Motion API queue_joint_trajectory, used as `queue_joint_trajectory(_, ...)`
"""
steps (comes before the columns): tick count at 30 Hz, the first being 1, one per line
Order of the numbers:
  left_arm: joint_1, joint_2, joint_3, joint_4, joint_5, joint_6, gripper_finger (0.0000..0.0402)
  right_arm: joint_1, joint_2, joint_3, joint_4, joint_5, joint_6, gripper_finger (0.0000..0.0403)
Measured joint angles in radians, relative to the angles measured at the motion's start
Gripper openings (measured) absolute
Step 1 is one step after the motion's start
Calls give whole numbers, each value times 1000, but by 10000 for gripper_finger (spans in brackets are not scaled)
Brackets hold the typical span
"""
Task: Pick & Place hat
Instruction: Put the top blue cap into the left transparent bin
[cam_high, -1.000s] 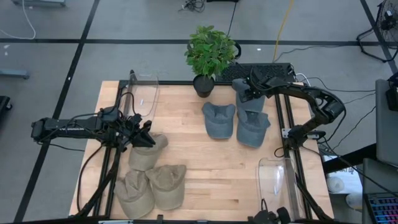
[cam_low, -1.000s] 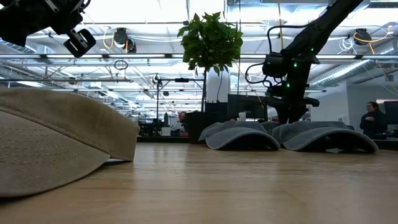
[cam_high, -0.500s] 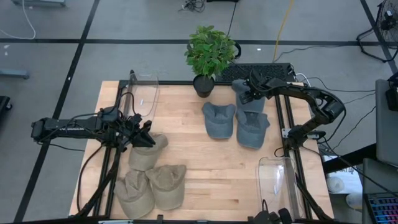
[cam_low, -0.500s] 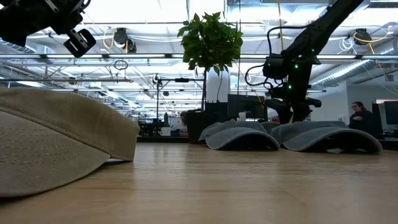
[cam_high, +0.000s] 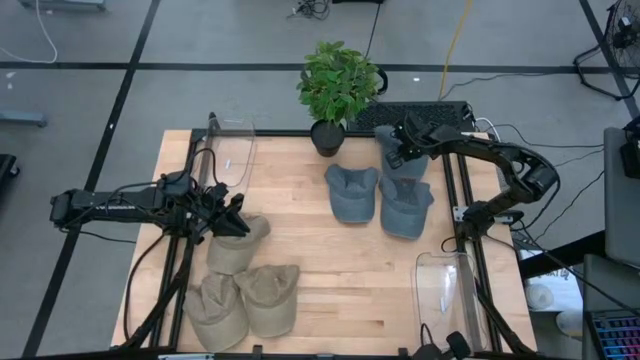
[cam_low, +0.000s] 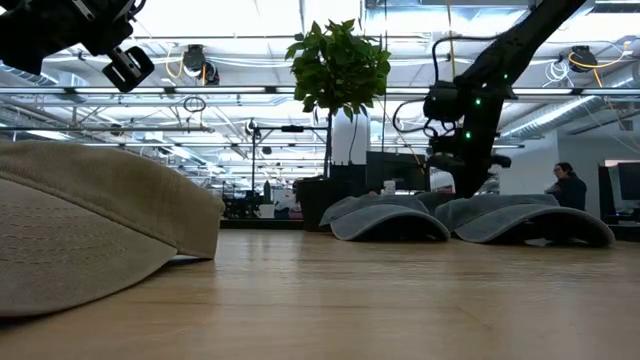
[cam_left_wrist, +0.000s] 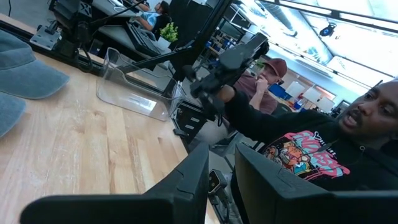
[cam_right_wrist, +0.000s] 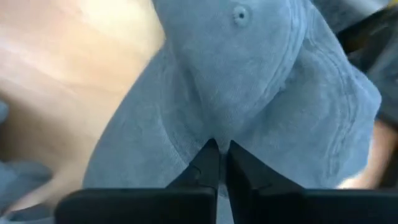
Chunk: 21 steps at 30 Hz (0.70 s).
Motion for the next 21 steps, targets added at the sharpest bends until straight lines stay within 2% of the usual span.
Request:
queue_joint_trajectory(3, 0, 0, 0, 0, 0, 0, 85, 22, -72, 17, 4, 45, -35, 3)
queue_joint_trajectory(10, 0, 0, 0, 0, 0, 0, 85, 128, -305, 25, -13, 40, -81, 1)
queue_joint_trajectory(16, 0, 0, 0, 0, 0, 0, 85, 294, -476, 21, -121, 40, -35, 1)
queue_joint_trajectory(21, 0, 0, 0, 0, 0, -3, 85, 479, -536, -25, -131, 41, 25, 1)
